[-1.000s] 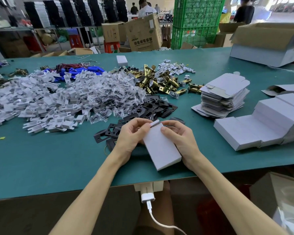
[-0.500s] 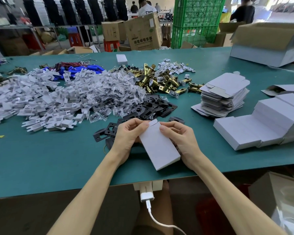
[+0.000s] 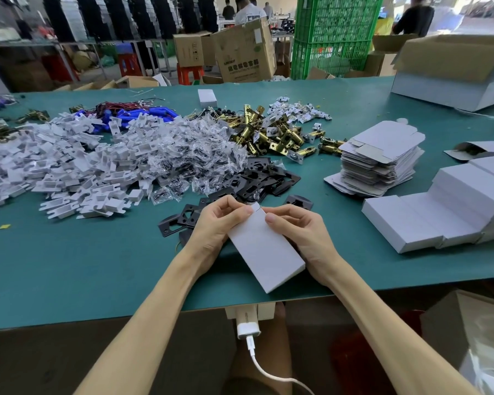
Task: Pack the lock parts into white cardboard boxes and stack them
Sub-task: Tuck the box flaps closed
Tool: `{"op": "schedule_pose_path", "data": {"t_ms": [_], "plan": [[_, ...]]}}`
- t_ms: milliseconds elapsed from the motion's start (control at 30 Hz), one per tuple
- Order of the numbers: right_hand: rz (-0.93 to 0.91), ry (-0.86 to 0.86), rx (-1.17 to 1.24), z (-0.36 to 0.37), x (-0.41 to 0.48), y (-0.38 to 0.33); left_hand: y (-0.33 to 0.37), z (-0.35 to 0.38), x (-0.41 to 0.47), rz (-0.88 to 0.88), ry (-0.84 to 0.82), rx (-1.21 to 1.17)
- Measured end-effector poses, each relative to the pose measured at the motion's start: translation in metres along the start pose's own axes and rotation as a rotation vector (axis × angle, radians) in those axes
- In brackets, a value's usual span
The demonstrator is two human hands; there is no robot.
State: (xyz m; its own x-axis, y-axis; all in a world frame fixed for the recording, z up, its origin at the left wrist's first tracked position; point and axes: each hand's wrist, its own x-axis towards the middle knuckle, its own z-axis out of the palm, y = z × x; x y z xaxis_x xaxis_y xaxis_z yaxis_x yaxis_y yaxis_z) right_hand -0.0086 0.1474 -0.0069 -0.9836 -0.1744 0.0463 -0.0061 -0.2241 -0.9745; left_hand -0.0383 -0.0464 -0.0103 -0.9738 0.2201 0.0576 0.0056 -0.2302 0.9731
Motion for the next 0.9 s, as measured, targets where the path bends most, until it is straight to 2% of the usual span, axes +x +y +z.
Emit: {"op": "schedule_pose_path", "data": {"t_ms": [333, 900], "plan": [[-0.078, 0.115, -0.055, -0.0010, 0.0001, 0.0056, -0.0043, 0.0050, -0.0009, 0.060, -0.003, 0.077], [-0.110, 0.169, -0.054, -0.0044, 0.0023, 0.0096, -0.0059, 0.0054, -0.0034, 0.073, -0.064, 0.176]]}}
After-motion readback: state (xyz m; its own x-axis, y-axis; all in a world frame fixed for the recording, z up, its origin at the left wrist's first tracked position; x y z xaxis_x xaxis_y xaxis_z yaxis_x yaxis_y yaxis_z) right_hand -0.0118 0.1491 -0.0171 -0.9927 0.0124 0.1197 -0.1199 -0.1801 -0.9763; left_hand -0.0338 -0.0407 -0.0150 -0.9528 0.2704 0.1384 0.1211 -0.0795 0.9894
